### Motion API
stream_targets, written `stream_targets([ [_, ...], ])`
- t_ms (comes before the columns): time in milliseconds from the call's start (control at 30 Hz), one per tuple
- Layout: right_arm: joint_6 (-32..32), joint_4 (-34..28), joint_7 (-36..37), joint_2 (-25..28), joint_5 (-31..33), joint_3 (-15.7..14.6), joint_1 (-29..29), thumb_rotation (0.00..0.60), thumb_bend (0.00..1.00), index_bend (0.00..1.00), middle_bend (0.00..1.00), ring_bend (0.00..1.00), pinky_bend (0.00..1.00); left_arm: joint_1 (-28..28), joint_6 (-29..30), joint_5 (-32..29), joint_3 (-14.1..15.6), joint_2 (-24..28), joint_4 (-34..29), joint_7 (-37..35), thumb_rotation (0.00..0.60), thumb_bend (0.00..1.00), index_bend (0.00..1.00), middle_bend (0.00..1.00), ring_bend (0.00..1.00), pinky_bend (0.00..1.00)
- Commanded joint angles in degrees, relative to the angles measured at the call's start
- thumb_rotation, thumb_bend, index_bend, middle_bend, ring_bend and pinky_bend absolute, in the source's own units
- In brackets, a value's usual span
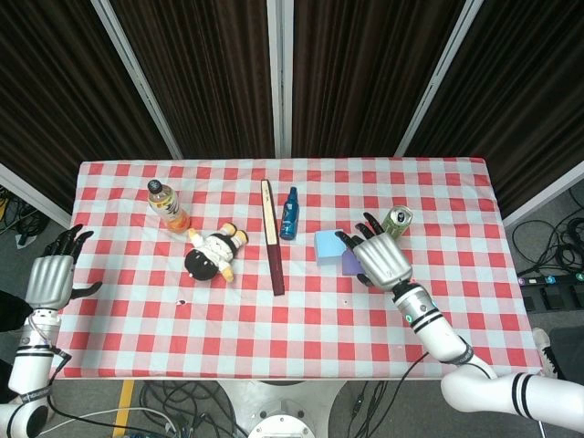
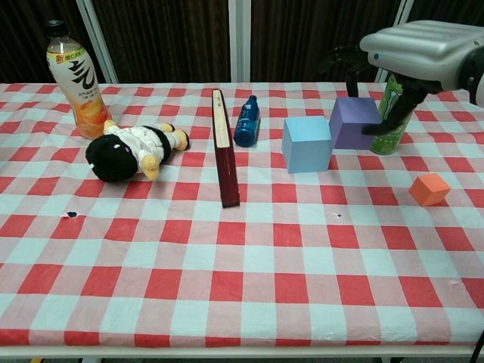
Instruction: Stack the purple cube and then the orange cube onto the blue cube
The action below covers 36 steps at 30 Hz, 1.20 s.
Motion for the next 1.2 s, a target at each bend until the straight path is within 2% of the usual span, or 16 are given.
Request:
stream_targets([
  [33,-2.8,2.3,1.1,0.3,1.2,1.4,2.2,0.6,0.14,0.15,0.48,0.16,0.0,0.0,0.0,-0.1,0.0,0.0,0.1,-0.1,0.6,0.09,0.21,0.18,0.13,0.23],
  [400,-10.2,13.0,5.9,-3.9,4.0,3.5,8.4,0.6,0.14,0.15,0.48,0.16,0.0,0.1,-0.4,-0.5,-0.3,-0.1,0.6,-0.5,0.6,0.09,0.21,0.18,0.13,0.23],
  [567,-14.2,15.4,10.0,-4.8,3.9,4.1,10.7,0.6,0.14,0.15,0.48,0.16,0.0,0.1,-0.2,-0.4,-0.3,0.1,0.4,-0.9,0.6,0.09,0.21,0.18,0.13,0.23],
  [700,-15.1,17.4,11.1,-4.5,1.0,3.3,12.0,0.6,0.14,0.15,0.48,0.16,0.0,0.1,-0.2,-0.3,-0.3,0.1,0.4,-1.0,0.6,0.09,0.21,0.18,0.13,0.23],
  [1200,-17.6,21.6,18.2,-4.1,-3.7,1.4,13.5,0.6,0.15,0.15,0.48,0.16,0.0,0.1,-0.9,-0.8,-0.3,-0.3,1.3,-0.8,0.6,0.09,0.21,0.18,0.13,0.23],
])
